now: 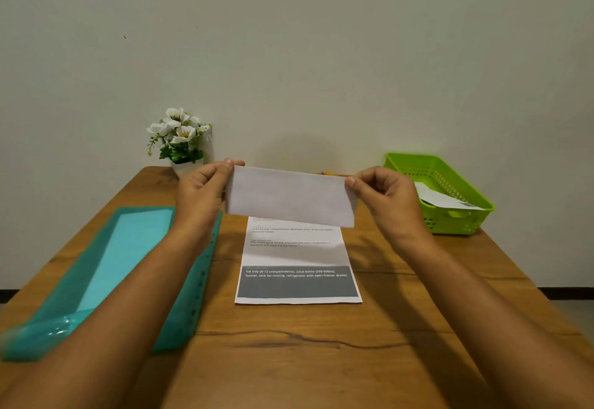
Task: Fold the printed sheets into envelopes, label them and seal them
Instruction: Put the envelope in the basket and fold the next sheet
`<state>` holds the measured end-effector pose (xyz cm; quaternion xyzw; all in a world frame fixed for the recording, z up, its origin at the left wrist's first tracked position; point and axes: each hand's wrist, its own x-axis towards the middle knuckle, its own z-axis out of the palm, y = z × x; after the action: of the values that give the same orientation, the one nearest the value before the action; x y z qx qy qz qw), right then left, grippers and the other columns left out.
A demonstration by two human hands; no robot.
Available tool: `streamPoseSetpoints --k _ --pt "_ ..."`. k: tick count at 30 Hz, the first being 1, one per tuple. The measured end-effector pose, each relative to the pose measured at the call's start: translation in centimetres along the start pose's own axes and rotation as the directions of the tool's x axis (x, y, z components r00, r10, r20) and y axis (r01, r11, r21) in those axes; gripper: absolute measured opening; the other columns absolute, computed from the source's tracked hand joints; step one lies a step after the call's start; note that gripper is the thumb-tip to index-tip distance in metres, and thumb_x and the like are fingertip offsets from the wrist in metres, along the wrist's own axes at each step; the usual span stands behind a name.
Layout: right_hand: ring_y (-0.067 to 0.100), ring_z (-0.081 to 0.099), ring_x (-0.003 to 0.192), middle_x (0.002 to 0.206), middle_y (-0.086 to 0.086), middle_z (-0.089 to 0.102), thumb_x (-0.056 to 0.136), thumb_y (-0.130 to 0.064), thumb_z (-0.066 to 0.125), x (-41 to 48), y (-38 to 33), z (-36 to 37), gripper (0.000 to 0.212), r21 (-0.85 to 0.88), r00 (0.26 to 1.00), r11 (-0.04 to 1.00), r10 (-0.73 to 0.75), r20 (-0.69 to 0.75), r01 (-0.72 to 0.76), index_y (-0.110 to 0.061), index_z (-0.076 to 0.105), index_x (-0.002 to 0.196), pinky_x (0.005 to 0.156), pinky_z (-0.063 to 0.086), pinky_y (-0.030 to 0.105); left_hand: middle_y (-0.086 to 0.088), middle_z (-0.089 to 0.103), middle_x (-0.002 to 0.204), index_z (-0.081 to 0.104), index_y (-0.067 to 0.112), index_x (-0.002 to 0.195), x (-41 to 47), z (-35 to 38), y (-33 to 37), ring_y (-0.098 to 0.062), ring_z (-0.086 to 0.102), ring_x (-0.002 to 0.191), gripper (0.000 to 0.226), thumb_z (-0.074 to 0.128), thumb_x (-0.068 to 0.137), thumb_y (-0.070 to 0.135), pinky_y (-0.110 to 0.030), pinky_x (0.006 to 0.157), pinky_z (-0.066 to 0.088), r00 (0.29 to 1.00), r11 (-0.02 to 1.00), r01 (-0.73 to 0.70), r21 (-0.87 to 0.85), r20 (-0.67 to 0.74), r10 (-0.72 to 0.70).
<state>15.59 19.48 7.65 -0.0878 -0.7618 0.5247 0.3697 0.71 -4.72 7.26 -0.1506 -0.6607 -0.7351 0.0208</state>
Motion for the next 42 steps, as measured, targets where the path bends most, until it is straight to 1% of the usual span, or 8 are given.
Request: streamPoseSetpoints --k 2,5,10,15,22,25,29,42 --pt "0.004 0.06 0.074 0.082 0.004 0.071 0.096 -0.008 0.071 0.5 -1.0 0.0 0.011 -0.01 0.997 0.999 -0.05 -0.051 0.049 0.001 0.073 0.091 0.07 0.049 0.022 0.004 0.073 0.121 0.073 0.022 0.124 0.0 -0.2 -0.4 -0.013 0.066 0.113 0.027 0.058 0.104 0.033 -0.033 0.093 0.058 0.993 0.977 -0.11 0.183 -0.011 0.114" --pt "0.002 0.065 0.083 0.09 -0.004 0.074 0.098 -0.01 0.068 1.1 -2.5 0.5 0.008 -0.066 0.989 0.989 -0.139 -0.048 0.136 -0.011 0.076 0.096 0.075 0.051 0.019 0.007 0.062 0.128 0.066 0.028 0.135 -0.4 0.5 0.6 -0.01 0.058 0.108 0.036 0.064 0.1 0.036 -0.028 0.088 0.052 0.923 0.795 -0.374 0.478 0.106 0.37" --pt "0.004 0.069 0.096 0.098 -0.005 0.076 0.097 -0.014 0.067 1.0 -4.6 2.7 0.013 -0.153 0.96 0.948 -0.271 0.063 0.278 -0.014 0.079 0.101 0.075 0.052 0.021 0.014 0.068 0.113 0.071 0.03 0.123 -1.8 4.1 3.7 -0.008 0.059 0.083 0.038 0.077 0.087 0.04 -0.024 0.071 0.05 0.783 0.665 -0.618 0.42 0.409 0.469" --pt "0.005 0.067 0.103 0.105 -0.006 0.073 0.096 -0.014 0.069 0.7 -5.1 3.6 0.016 -0.205 0.912 0.888 -0.396 0.109 0.411 -0.018 0.079 0.107 0.088 0.054 0.027 0.013 0.071 0.087 0.075 0.027 0.099 -2.1 5.4 3.7 -0.009 0.064 0.074 0.009 0.074 0.093 0.032 -0.022 0.063 0.047 0.81 0.713 -0.573 0.404 0.412 0.417" --pt "0.008 0.07 0.092 0.102 0.005 0.077 0.1 -0.009 0.066 1.0 -3.5 3.3 0.012 0.165 0.998 0.985 -0.052 0.042 0.044 -0.006 0.073 0.109 0.083 0.056 0.025 -0.002 0.072 0.079 0.069 0.018 0.089 -2.4 4.6 3.4 -0.017 0.068 0.073 0.007 0.075 0.093 0.017 -0.032 0.06 0.057 0.922 0.942 -0.317 0.108 0.265 0.281" --pt "0.009 0.067 0.084 0.096 0.008 0.077 0.103 -0.011 0.061 0.6 -3.2 3.6 0.015 0.135 0.996 0.991 -0.035 0.079 0.024 -0.006 0.074 0.098 0.077 0.055 0.026 -0.009 0.073 0.089 0.068 0.011 0.102 -2.7 4.4 2.9 -0.024 0.07 0.082 0.013 0.076 0.092 0.014 -0.044 0.072 0.061 0.924 0.953 -0.29 0.084 0.284 0.256" --pt "0.016 0.071 0.083 0.092 0.002 0.077 0.103 -0.02 0.061 0.5 -3.5 3.9 0.017 0.032 0.989 0.998 -0.049 0.137 0.045 -0.014 0.075 0.095 0.074 0.056 0.036 0.007 0.072 0.111 0.066 0.021 0.124 -2.6 4.1 3.4 -0.011 0.069 0.101 0.038 0.08 0.089 0.029 -0.03 0.079 0.061 0.905 0.918 -0.361 0.166 0.298 0.302" --pt "0.0 0.059 0.07 0.077 -0.013 0.069 0.103 -0.02 0.061 -0.6 -2.8 4.3 0.019 -0.192 0.952 0.964 -0.128 0.277 0.185 -0.023 0.072 0.088 0.061 0.041 0.019 0.003 0.078 0.091 0.082 0.016 0.097 -1.9 3.6 3.6 -0.019 0.071 0.088 0.017 0.073 0.095 0.03 -0.035 0.073 0.055 0.9 0.907 -0.387 0.167 0.285 0.331"
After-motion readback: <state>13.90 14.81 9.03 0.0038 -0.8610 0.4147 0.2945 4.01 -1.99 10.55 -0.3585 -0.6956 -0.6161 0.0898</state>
